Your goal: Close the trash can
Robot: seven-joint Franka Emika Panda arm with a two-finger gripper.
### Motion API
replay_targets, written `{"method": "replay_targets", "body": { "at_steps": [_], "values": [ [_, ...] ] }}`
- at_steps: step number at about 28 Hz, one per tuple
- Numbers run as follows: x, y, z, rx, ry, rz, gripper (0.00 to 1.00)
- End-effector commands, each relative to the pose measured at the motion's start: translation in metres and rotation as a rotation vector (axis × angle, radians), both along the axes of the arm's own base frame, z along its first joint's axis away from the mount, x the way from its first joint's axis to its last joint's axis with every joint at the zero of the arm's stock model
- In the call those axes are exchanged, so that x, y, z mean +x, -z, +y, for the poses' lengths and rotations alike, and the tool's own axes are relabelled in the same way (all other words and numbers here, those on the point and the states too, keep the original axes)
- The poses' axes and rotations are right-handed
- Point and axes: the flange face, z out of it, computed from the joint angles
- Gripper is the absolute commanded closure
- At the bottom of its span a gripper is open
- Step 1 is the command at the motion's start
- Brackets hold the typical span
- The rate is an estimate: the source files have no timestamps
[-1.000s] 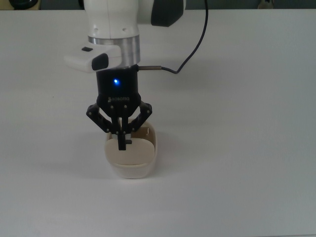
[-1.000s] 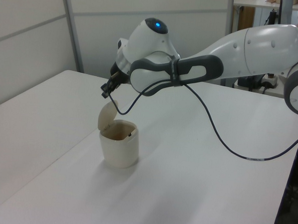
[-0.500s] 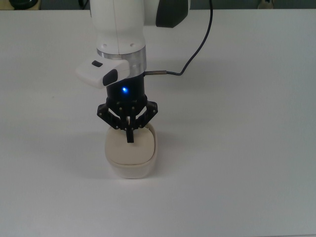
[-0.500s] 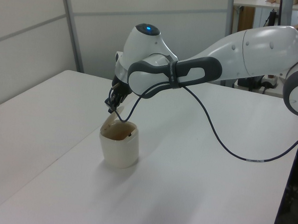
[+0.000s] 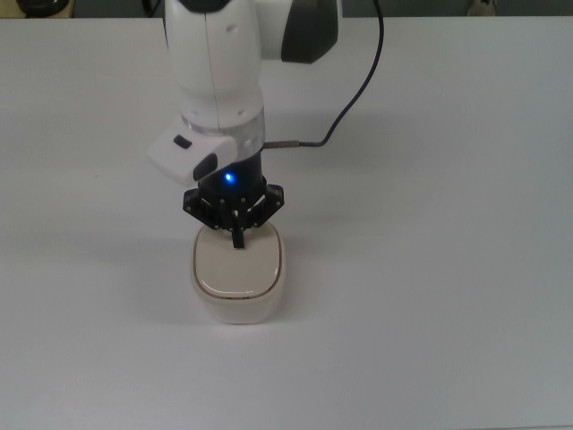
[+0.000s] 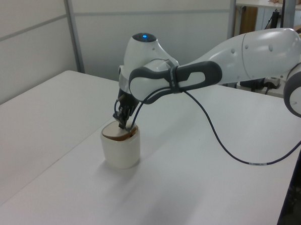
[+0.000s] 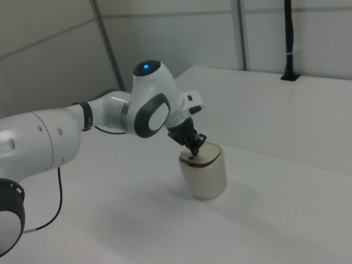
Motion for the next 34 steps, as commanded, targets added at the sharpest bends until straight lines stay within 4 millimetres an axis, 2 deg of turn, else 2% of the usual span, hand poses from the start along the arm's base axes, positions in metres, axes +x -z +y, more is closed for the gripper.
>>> {"method": "replay_targets", "body": {
  "at_steps": [1, 2, 4, 7, 10, 16, 18, 22, 27, 28, 34],
  "values": [
    [0.001, 0.029, 0.002, 0.003, 0.021, 0.058, 1.0],
    [0.002, 0.042, 0.002, -0.006, 0.028, 0.076, 1.0],
    [0.003, 0.048, 0.001, -0.015, 0.031, 0.084, 1.0],
    [0.004, 0.049, 0.001, -0.017, 0.029, 0.085, 1.0],
    [0.003, 0.041, -0.005, -0.014, 0.035, 0.093, 1.0],
    [-0.01, -0.017, -0.016, 0.004, 0.052, 0.093, 1.0],
    [-0.021, -0.046, -0.018, 0.021, 0.059, 0.097, 1.0],
    [-0.04, -0.072, -0.017, 0.029, 0.057, 0.146, 1.0],
    [-0.071, -0.106, -0.02, 0.028, 0.051, 0.227, 1.0],
    [-0.081, -0.118, -0.023, 0.026, 0.052, 0.251, 1.0],
    [-0.112, -0.147, -0.031, 0.005, 0.057, 0.313, 0.93]
  ]
}}
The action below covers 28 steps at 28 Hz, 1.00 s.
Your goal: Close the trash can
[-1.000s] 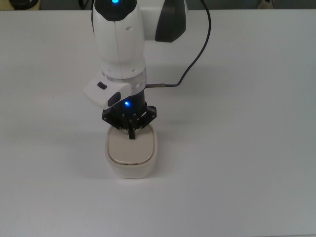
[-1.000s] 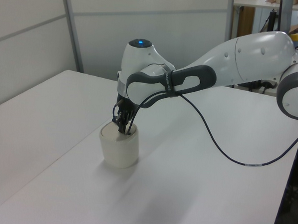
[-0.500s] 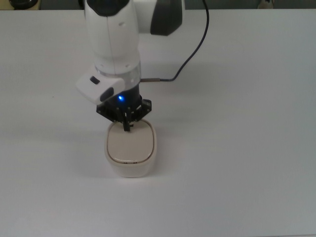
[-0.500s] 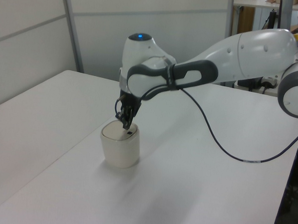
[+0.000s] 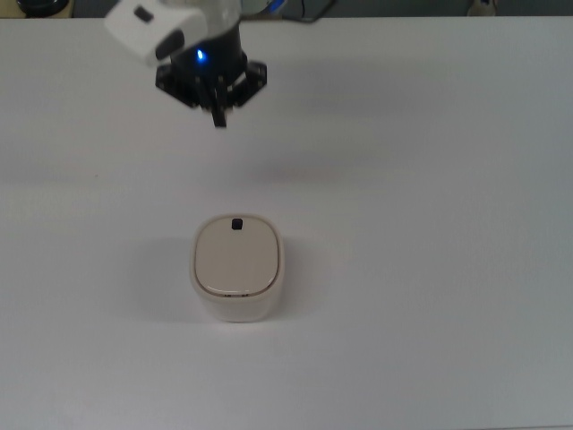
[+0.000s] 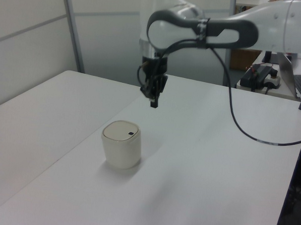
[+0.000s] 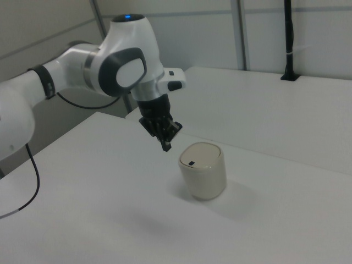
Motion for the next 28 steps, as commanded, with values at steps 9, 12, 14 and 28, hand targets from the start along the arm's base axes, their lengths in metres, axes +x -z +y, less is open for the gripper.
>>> {"method": "replay_targets", "body": {
  "at_steps": [9, 12, 14, 28],
  "values": [
    [-0.048, -0.036, -0.022, -0.053, -0.009, 0.055, 0.0],
    [-0.046, -0.035, -0.022, -0.064, -0.011, 0.052, 0.0],
    [-0.046, -0.035, -0.022, -0.074, -0.015, 0.053, 0.0],
    [-0.045, -0.033, -0.02, -0.08, -0.021, 0.057, 0.0]
  ]
}}
